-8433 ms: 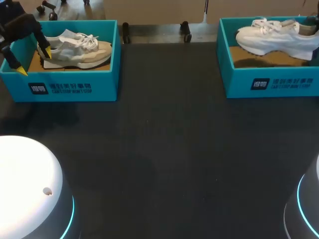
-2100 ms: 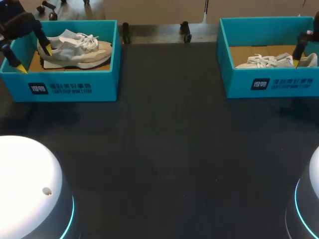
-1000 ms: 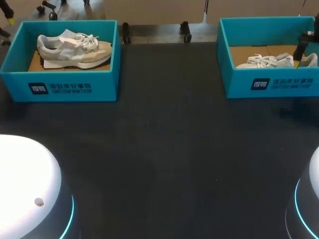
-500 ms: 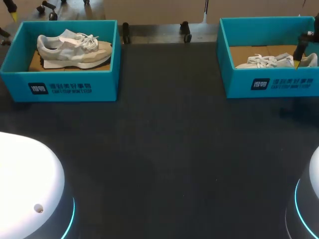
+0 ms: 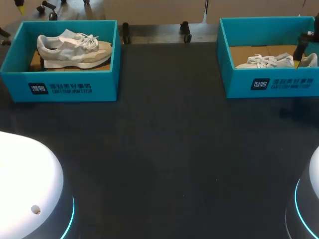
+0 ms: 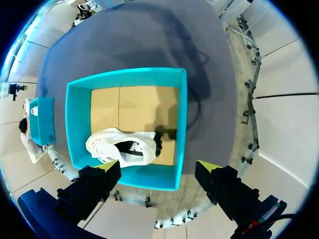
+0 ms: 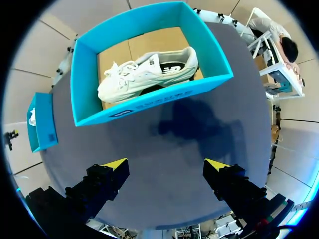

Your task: Take the shoe out of the shoebox, open the shoe tongue, remove and reinsert the insole, then place the shoe into the shoebox

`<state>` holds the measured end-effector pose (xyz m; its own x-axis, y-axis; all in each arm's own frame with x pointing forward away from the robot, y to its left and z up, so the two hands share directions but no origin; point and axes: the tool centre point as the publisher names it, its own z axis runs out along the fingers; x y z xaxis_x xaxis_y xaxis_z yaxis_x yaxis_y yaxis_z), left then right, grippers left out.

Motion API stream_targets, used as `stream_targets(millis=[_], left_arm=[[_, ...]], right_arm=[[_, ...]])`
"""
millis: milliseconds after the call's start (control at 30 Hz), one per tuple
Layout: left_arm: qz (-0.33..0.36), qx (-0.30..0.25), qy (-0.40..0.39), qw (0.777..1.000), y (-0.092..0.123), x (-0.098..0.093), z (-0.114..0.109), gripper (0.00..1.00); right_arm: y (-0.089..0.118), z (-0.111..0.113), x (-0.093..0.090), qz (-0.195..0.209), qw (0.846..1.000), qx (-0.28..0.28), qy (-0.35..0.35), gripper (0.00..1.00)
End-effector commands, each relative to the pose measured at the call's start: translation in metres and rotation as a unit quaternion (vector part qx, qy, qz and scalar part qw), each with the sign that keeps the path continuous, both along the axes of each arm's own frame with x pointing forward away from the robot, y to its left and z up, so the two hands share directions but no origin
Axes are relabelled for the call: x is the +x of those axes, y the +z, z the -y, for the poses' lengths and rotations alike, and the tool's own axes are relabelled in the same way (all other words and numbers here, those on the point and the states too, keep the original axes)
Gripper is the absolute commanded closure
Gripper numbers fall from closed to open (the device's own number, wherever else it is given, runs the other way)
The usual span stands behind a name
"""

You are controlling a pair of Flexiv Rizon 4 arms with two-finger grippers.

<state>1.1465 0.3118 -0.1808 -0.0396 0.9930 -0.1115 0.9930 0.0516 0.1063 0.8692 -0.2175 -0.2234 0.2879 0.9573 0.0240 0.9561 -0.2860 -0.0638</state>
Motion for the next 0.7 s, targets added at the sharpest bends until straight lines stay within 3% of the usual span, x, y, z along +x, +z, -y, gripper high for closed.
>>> stream_targets(millis=[33, 700], left_arm=[[-0.002, 0.002, -0.003, 1.000, -0.007, 0.009, 0.002, 0.00], [-0.011, 0.039, -0.046, 0.998, -0.060, 0.040, 0.007, 0.00]], right_arm=[[0.000, 0.000, -0.001, 0.001, 1.000, 0.000, -0.001, 0.00], [0.000, 0.000, -0.001, 0.001, 1.000, 0.000, -0.001, 0.00]])
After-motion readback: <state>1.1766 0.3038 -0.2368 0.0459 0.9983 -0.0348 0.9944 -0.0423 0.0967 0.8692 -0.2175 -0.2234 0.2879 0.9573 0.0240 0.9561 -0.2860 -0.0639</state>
